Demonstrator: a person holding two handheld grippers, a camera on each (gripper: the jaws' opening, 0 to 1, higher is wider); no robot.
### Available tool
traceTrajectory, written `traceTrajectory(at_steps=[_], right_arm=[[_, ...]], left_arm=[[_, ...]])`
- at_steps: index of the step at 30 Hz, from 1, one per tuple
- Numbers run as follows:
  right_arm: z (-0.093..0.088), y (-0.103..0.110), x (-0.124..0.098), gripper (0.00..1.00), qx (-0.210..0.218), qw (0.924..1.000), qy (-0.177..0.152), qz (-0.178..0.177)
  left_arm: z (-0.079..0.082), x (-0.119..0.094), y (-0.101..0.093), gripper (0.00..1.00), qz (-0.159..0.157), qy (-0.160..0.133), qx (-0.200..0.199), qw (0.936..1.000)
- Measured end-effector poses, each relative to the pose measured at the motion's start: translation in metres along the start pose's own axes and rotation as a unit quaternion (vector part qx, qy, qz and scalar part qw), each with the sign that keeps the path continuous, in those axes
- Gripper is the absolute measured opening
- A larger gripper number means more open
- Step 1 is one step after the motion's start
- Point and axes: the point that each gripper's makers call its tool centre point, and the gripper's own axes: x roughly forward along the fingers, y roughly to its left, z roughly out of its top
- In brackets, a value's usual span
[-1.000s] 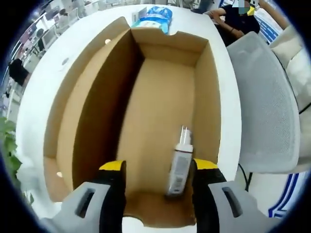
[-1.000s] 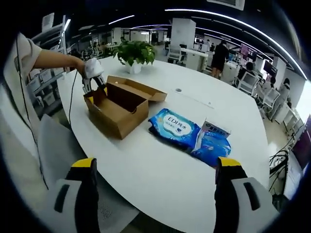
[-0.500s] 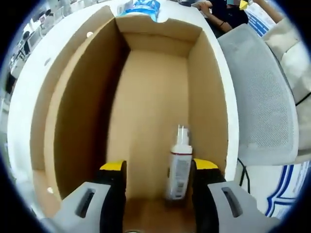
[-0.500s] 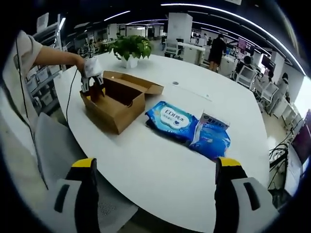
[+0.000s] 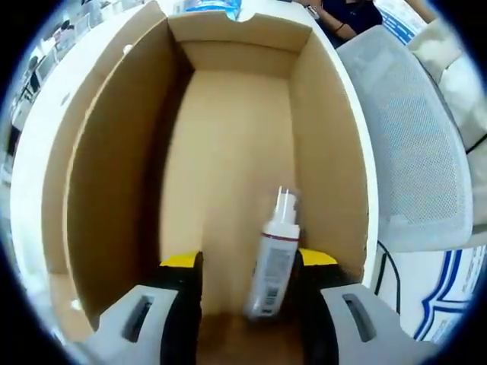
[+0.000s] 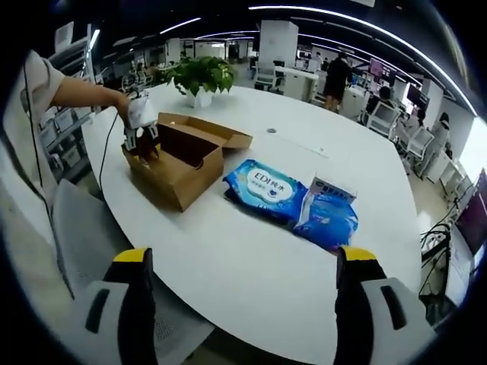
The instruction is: Operate the shoe box by opening the lid, removing the specified soft item, and placing it in the target area until the item is outside and the box remains undamaged.
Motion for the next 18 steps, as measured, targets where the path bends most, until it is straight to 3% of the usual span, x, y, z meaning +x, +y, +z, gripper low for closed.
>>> traceTrajectory(at_steps=[18], right_arm=[[0.003, 0.002, 0.003, 0.91, -0.008, 1.0, -0.003, 0.004]], left_arm=[[0.004, 0.005, -0.012, 0.22, -0.001, -0.007, 0.007, 0.9999]])
